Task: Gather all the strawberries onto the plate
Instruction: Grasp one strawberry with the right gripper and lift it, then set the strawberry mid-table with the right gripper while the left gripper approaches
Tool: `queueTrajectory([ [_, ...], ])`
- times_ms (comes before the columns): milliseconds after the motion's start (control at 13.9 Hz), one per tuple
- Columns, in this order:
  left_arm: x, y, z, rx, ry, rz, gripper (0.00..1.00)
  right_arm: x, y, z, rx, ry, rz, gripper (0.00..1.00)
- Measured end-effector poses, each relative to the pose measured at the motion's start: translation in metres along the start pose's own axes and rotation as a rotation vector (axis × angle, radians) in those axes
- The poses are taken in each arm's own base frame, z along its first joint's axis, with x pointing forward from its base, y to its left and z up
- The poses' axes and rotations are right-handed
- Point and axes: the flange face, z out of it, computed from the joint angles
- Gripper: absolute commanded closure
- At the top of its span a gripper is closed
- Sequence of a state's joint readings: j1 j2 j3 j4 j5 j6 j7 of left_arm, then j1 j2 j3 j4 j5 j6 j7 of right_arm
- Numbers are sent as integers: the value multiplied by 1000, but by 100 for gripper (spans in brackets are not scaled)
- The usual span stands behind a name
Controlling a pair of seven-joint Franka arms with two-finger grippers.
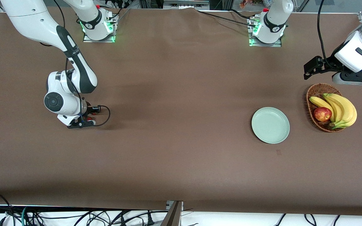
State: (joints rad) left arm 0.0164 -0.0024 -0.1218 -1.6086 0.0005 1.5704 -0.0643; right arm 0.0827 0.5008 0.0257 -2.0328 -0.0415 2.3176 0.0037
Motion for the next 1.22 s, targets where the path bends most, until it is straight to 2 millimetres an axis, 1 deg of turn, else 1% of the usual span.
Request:
queueTrajectory([
  [72,0,0,0,0,0,0,0,0,0,-1,0,1,0,84],
  [144,0,0,0,0,0,0,0,0,0,-1,0,2,0,88],
  [359,0,0,0,0,0,0,0,2,0,-3,0,13,7,88],
  [503,0,0,0,0,0,0,0,11,-6,-19,2,54,44,88],
  [575,0,0,0,0,0,0,0,18,-17,-33,6,83,62,88],
  [647,0,0,0,0,-1,0,0,25,-36,-49,13,115,83,87],
  [719,0,0,0,0,-1,0,0,31,-62,-65,22,142,110,86],
  [790,0,0,0,0,-1,0,0,34,-92,-80,32,162,144,86],
  [934,0,0,0,0,-1,0,0,35,-165,-98,59,191,223,86],
  [1078,0,0,0,0,-2,0,0,32,-248,-104,115,202,312,86],
  [1222,0,0,0,0,-2,0,0,28,-327,-97,164,197,389,86],
])
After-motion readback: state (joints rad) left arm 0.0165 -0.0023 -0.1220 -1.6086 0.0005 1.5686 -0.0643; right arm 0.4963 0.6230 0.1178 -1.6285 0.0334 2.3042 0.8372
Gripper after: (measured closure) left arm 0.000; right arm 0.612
